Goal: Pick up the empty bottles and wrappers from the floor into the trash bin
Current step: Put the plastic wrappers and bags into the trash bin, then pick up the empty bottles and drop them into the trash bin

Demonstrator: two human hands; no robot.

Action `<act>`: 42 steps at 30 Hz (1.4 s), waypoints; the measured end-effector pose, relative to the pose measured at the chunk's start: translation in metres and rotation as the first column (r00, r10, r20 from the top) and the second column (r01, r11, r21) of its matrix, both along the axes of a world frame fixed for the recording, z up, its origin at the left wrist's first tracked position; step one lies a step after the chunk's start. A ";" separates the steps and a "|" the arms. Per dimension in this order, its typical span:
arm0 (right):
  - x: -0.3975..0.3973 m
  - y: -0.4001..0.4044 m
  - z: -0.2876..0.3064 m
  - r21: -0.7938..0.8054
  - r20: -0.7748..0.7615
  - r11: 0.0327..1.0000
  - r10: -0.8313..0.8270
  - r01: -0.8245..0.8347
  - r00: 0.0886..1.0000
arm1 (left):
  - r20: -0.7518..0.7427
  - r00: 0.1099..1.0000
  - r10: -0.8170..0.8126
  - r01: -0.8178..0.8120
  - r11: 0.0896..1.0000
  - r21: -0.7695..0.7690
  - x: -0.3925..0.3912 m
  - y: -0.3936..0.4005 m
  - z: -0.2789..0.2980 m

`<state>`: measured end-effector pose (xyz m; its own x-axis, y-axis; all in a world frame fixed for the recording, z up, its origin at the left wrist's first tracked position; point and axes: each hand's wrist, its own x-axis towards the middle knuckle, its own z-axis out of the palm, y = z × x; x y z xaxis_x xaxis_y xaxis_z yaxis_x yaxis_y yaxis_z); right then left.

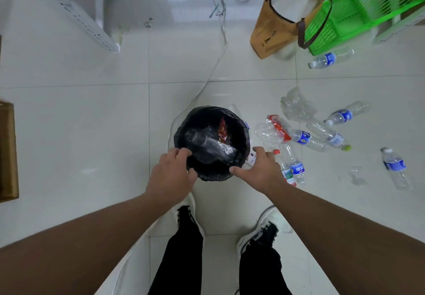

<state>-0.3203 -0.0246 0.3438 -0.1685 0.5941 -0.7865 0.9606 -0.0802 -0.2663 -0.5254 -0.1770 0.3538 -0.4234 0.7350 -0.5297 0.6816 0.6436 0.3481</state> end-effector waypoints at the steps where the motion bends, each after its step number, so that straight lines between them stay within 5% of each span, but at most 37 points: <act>1: 0.010 0.001 0.001 -0.008 0.004 1.000 -0.009 0.009 1.000 | -0.003 1.000 -0.015 0.015 1.000 0.000 0.005 0.006 0.000; 16: 0.223 0.020 0.006 -0.020 0.051 0.969 -0.245 0.247 0.968 | -0.006 0.939 -0.344 0.342 0.936 -0.081 0.147 0.085 0.012; 23: 0.295 0.023 -0.002 -0.031 0.057 0.971 -0.233 0.235 0.971 | -0.011 0.909 -0.418 0.414 0.904 -0.107 0.202 0.116 0.006; 35: 0.316 0.012 -0.032 -0.044 0.096 0.928 -0.364 0.369 0.927 | 0.058 0.817 -0.574 0.572 0.793 -0.209 0.233 0.144 -0.045; 42: 0.289 0.019 -0.117 -0.032 0.070 0.928 -0.368 0.371 0.927 | 0.000 0.717 -0.697 0.681 0.701 -0.213 0.226 0.154 -0.136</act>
